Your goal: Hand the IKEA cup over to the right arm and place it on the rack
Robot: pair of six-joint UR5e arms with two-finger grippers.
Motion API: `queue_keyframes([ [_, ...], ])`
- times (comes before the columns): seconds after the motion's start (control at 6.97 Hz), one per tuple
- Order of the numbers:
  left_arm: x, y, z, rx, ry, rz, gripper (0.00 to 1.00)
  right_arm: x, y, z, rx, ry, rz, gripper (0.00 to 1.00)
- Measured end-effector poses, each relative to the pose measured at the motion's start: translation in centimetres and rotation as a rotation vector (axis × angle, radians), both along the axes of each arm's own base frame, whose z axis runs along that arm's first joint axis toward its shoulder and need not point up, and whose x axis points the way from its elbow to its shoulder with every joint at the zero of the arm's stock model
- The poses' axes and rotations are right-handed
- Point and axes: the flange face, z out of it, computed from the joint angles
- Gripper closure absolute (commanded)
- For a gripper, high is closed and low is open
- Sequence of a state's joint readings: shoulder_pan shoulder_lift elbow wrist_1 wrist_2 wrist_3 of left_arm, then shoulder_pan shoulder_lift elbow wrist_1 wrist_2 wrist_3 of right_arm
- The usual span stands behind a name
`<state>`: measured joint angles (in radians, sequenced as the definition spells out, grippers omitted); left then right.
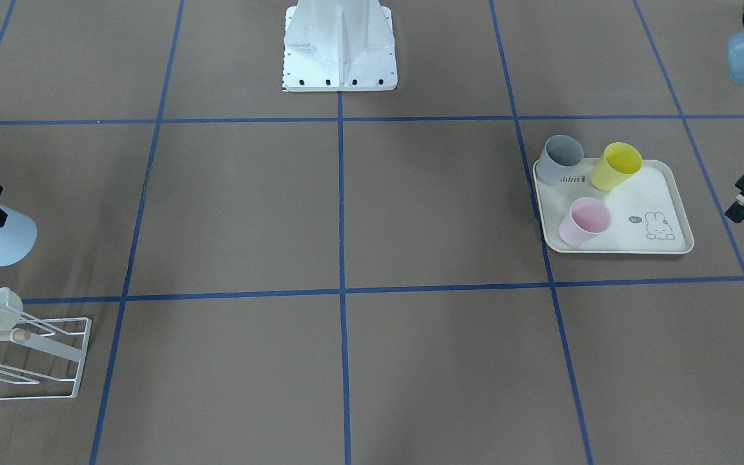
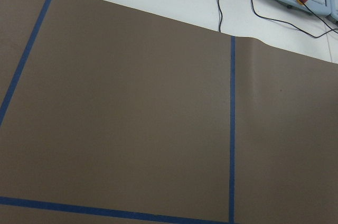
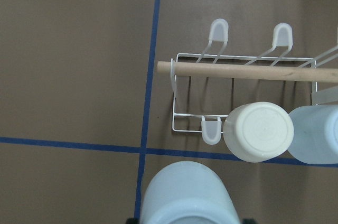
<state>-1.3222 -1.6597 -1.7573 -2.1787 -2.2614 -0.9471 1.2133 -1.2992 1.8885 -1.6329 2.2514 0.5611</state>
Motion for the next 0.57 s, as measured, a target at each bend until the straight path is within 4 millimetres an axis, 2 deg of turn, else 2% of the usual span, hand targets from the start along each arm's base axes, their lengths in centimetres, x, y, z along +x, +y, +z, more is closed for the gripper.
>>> queue_keyframes([
  [0.57,-0.1,0.5,-0.1,0.002,0.000,0.001,0.00,-1.5,-3.6,0.6,-0.001,0.022,-0.027,0.69],
])
